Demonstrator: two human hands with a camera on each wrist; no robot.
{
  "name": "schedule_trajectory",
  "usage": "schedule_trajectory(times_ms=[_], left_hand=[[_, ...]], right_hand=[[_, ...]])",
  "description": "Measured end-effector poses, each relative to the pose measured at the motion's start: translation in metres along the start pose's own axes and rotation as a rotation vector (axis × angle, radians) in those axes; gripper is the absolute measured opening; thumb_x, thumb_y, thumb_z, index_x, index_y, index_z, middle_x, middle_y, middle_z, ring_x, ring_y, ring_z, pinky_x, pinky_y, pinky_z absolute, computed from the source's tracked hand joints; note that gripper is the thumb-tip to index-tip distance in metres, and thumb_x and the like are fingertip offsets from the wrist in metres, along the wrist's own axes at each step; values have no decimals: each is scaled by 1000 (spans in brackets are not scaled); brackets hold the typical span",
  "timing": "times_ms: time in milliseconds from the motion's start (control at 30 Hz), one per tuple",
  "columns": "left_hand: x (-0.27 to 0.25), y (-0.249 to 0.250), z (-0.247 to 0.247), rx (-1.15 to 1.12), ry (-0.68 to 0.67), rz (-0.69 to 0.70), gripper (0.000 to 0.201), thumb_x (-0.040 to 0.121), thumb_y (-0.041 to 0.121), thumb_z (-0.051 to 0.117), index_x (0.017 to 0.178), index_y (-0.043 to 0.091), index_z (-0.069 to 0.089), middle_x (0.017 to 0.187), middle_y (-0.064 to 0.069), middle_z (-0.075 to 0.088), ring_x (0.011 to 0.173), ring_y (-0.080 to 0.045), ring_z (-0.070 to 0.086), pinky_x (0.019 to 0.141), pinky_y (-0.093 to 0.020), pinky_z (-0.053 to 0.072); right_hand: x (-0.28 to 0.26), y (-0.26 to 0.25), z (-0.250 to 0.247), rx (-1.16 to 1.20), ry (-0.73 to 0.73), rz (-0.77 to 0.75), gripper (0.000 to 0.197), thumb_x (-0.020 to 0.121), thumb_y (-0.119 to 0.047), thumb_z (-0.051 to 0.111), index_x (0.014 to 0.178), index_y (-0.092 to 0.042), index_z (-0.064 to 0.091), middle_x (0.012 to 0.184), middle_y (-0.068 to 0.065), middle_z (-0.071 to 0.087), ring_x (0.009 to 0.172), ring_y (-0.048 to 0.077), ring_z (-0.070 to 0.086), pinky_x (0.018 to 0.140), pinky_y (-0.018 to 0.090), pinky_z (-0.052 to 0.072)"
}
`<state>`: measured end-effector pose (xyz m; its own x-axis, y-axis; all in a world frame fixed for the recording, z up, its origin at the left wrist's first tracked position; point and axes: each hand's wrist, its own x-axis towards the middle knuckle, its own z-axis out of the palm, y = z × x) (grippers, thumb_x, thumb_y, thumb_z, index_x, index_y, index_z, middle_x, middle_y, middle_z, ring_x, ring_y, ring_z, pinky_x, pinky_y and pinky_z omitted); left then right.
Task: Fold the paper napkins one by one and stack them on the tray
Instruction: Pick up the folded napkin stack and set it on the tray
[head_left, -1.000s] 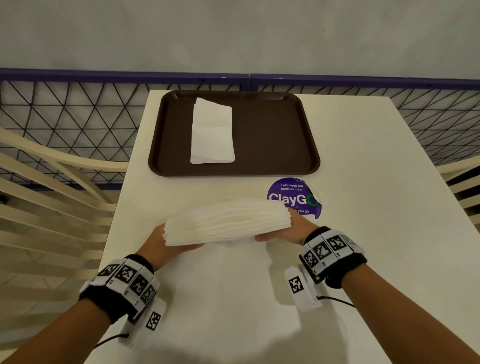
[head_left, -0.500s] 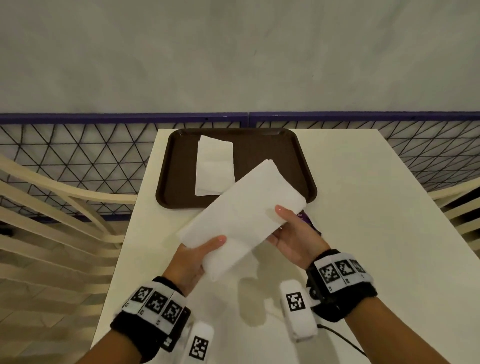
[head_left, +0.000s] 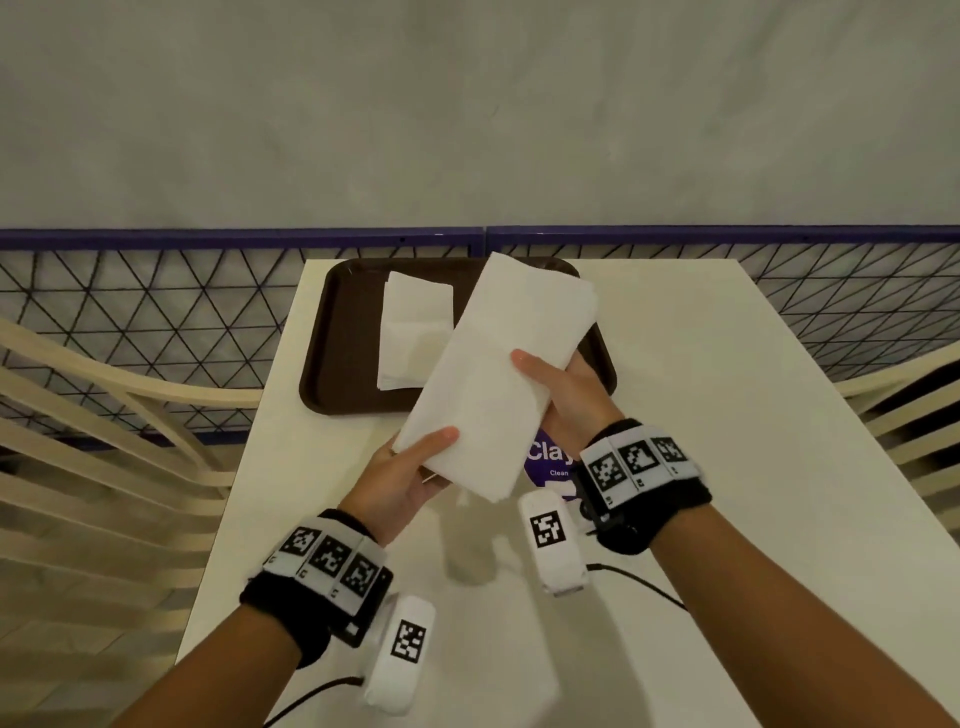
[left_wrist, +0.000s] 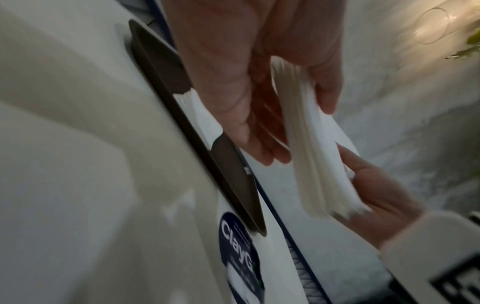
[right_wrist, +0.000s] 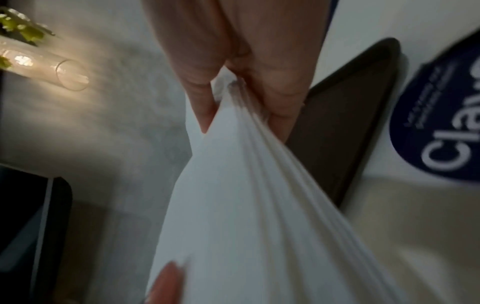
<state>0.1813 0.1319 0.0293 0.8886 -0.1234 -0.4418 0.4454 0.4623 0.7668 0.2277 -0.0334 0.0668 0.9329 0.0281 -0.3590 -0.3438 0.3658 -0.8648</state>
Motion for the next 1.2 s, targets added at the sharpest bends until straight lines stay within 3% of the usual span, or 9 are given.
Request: schedule_trajectory(times_ms=[167, 267, 467, 667, 800, 933, 1033, 1100, 1200], left_hand=[[22, 28, 6, 327, -154, -28, 50, 71, 31, 71, 117, 20, 55, 108, 3, 66, 98, -14, 61, 82, -28, 48], [49, 34, 31, 459, -160, -61, 70, 73, 42, 71, 132, 18, 43, 122, 0, 62, 111, -18, 59, 97, -39, 46], [108, 44, 69, 554, 90, -4, 55, 96, 24, 45, 141, 13, 15, 134, -11, 46, 113, -27, 52, 97, -39, 44], [163, 58, 72, 583, 154, 79, 54, 97, 24, 44, 141, 13, 15, 135, -11, 44, 119, -29, 49, 103, -44, 41], [193, 81, 58, 706, 148, 52, 47, 98, 25, 40, 142, 15, 28, 135, -7, 48, 120, -26, 51, 95, -36, 45], [208, 90, 27, 1336, 261, 90, 49, 97, 21, 40, 145, 17, 29, 147, -6, 34, 134, -26, 35, 111, -35, 30], [204, 83, 12, 1752, 192, -20, 58, 98, 29, 39, 149, 22, 13, 156, -4, 11, 141, -29, 16, 114, -41, 24], [206, 72, 5, 1889, 163, -161, 63, 98, 37, 34, 149, 22, 0, 157, -5, -5, 143, -34, 2, 115, -45, 19], [211, 57, -5, 1942, 150, -243, 66, 98, 43, 30, 149, 19, -7, 156, -7, -13, 143, -36, -4, 116, -46, 16]], right_hand=[[21, -18, -18, -151, -105, 69, 49, 88, -5, 58, 135, -11, 44, 129, 12, 57, 117, 31, 56, 92, 42, 49], [40, -21, -19, -284, -177, 123, 50, 87, -7, 60, 135, -11, 45, 129, 14, 57, 117, 32, 56, 98, 49, 46], [96, -32, -22, -378, -57, 186, 50, 88, -15, 61, 133, -4, 45, 127, 16, 58, 116, 34, 56, 101, 48, 44], [156, -50, -12, -582, -18, 88, 51, 87, -14, 62, 133, -5, 41, 131, 14, 54, 118, 30, 54, 104, 47, 42], [186, -54, -5, -641, 3, 60, 51, 89, -16, 61, 135, -7, 41, 133, 11, 53, 120, 28, 53, 104, 41, 42], [204, -42, -9, -821, 22, 96, 50, 92, -19, 56, 137, -6, 40, 138, 11, 49, 125, 27, 48, 101, 32, 37], [212, -28, -16, -915, 74, 143, 48, 93, -17, 55, 136, -3, 41, 139, 13, 47, 128, 27, 45, 101, 29, 35], [213, -22, -19, -958, 105, 151, 50, 92, -15, 55, 137, -2, 39, 140, 14, 46, 129, 28, 44, 103, 30, 35], [217, -15, -21, -1069, 160, 142, 70, 93, -23, 55, 148, -8, 14, 150, 15, 30, 135, 31, 35, 108, 34, 31]])
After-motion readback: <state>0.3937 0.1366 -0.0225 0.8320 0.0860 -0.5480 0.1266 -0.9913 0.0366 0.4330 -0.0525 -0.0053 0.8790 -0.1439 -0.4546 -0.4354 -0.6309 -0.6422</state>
